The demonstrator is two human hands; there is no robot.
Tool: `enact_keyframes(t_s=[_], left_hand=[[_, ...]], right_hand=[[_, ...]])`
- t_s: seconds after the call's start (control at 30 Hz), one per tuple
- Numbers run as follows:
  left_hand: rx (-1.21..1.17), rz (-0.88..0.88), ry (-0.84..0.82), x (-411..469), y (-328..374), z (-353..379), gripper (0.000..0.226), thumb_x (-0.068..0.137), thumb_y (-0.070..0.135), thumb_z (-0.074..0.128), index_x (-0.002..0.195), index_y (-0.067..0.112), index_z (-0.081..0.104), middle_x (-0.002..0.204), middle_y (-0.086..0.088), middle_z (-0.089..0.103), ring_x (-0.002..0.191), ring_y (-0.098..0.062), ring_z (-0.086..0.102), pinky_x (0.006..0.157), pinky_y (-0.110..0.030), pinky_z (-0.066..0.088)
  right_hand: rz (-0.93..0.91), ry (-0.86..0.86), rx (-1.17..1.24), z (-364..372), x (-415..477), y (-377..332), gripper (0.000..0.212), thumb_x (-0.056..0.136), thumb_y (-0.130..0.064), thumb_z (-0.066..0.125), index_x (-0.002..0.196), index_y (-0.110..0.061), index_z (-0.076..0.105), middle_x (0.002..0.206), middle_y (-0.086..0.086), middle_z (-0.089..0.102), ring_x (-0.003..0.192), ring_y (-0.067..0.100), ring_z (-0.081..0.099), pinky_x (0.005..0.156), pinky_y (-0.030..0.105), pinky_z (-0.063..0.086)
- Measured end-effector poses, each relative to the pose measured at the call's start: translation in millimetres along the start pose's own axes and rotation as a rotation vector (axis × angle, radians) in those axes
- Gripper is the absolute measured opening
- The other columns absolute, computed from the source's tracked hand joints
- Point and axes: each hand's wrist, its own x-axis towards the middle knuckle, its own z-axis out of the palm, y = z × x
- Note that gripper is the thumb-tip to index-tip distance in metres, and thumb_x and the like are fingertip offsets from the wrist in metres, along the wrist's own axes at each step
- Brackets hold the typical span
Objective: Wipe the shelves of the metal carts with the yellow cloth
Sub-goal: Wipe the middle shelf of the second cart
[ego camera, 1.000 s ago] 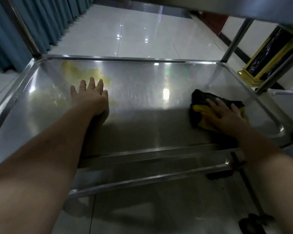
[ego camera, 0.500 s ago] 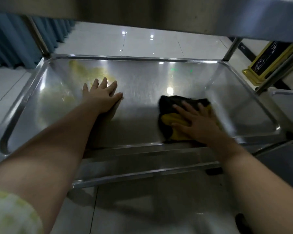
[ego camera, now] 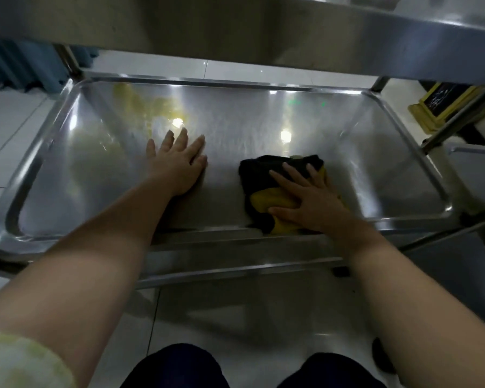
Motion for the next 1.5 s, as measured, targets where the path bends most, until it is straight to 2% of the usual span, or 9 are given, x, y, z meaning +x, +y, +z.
enact_keyframes(t_s=[0.23, 0.5, 0.63, 0.77, 0.87, 1.0, 1.1, 1.33, 1.5], left_hand=[[0.005, 0.018, 0.027, 4, 8, 6, 0.057, 0.101, 0.057, 0.014, 0.155, 0.042, 0.001, 0.166, -0.001, -0.005, 0.152, -0.028, -0.007, 0.118, -0.059, -0.005], [-0.148, 0.024, 0.012, 2, -4, -9, 0.05, 0.107, 0.035, 0.021, 0.156, 0.033, 0.017, 0.166, -0.002, 0.006, 0.151, -0.03, 0.002, 0.118, -0.06, 0.001], [-0.691, -0.052, 0.012, -10, -12, -37, 0.046, 0.107, 0.034, 0.031, 0.153, 0.032, 0.029, 0.165, -0.001, 0.013, 0.152, -0.024, 0.003, 0.121, -0.052, -0.004], [-0.346, 0.14, 0.029, -43, 35, -29, 0.052, 0.106, 0.045, 0.028, 0.156, 0.034, 0.018, 0.165, -0.001, 0.007, 0.152, -0.023, -0.002, 0.121, -0.046, -0.007], [-0.093, 0.176, -0.014, -66, 95, -5, 0.062, 0.101, 0.061, 0.019, 0.157, 0.037, 0.008, 0.166, -0.003, 0.0, 0.151, -0.032, -0.006, 0.115, -0.06, -0.012], [-0.022, 0.002, -0.042, -77, 88, 7, 0.068, 0.09, 0.078, 0.014, 0.151, 0.054, -0.001, 0.164, 0.005, -0.014, 0.146, -0.042, -0.022, 0.1, -0.077, -0.021], [-0.012, -0.069, -0.034, -88, 36, 3, 0.069, 0.084, 0.084, 0.014, 0.147, 0.061, -0.003, 0.164, 0.012, -0.013, 0.147, -0.039, -0.019, 0.104, -0.077, -0.013], [-0.048, -0.438, -0.029, -77, -50, -8, 0.069, 0.085, 0.084, 0.017, 0.147, 0.061, -0.001, 0.165, 0.009, -0.008, 0.147, -0.046, -0.013, 0.105, -0.079, -0.002], [-0.061, -0.093, -0.059, -69, 58, 2, 0.07, 0.086, 0.083, 0.017, 0.149, 0.058, -0.001, 0.165, 0.006, -0.011, 0.144, -0.049, -0.017, 0.104, -0.078, -0.009]], right_hand=[[0.221, 0.001, 0.026, -17, -24, 91, 0.098, 0.047, -0.104, 0.015, 0.136, -0.067, -0.005, 0.159, -0.025, -0.005, 0.149, 0.036, -0.006, 0.118, 0.06, 0.0], [0.071, -0.014, -0.035, 15, 15, -119, 0.088, 0.077, -0.09, 0.029, 0.148, -0.056, -0.01, 0.163, -0.011, -0.017, 0.142, 0.051, -0.021, 0.107, 0.074, -0.013], [0.056, -0.056, 0.098, 15, 22, -155, 0.08, 0.084, -0.083, 0.029, 0.15, -0.054, -0.005, 0.163, -0.011, -0.013, 0.144, 0.047, -0.021, 0.109, 0.069, -0.015], [0.184, 0.253, 0.337, -9, 26, -85, 0.052, 0.102, -0.05, 0.033, 0.153, -0.043, 0.023, 0.163, -0.014, 0.012, 0.151, 0.028, -0.007, 0.117, 0.054, -0.004], [0.167, 0.224, 0.288, -5, 41, -35, 0.045, 0.105, -0.03, 0.035, 0.15, -0.023, 0.038, 0.163, -0.002, 0.018, 0.151, 0.032, 0.005, 0.121, 0.051, 0.007], [0.159, 0.215, 0.253, 6, 45, -27, 0.049, 0.106, -0.039, 0.032, 0.153, -0.028, 0.03, 0.163, 0.002, 0.021, 0.149, 0.037, 0.009, 0.118, 0.052, 0.016], [0.119, 0.172, 0.007, 8, 43, -32, 0.055, 0.103, -0.05, 0.028, 0.154, -0.033, 0.02, 0.164, -0.001, 0.014, 0.147, 0.041, 0.011, 0.113, 0.056, 0.02], [0.142, 0.118, -0.066, 14, 49, -51, 0.058, 0.099, -0.059, 0.02, 0.153, -0.044, 0.007, 0.164, -0.009, 0.004, 0.146, 0.045, 0.003, 0.115, 0.063, 0.014], [0.151, 0.098, -0.085, 13, 48, -51, 0.056, 0.1, -0.059, 0.014, 0.153, -0.047, 0.002, 0.164, -0.011, 0.0, 0.146, 0.045, 0.0, 0.115, 0.063, 0.011]])
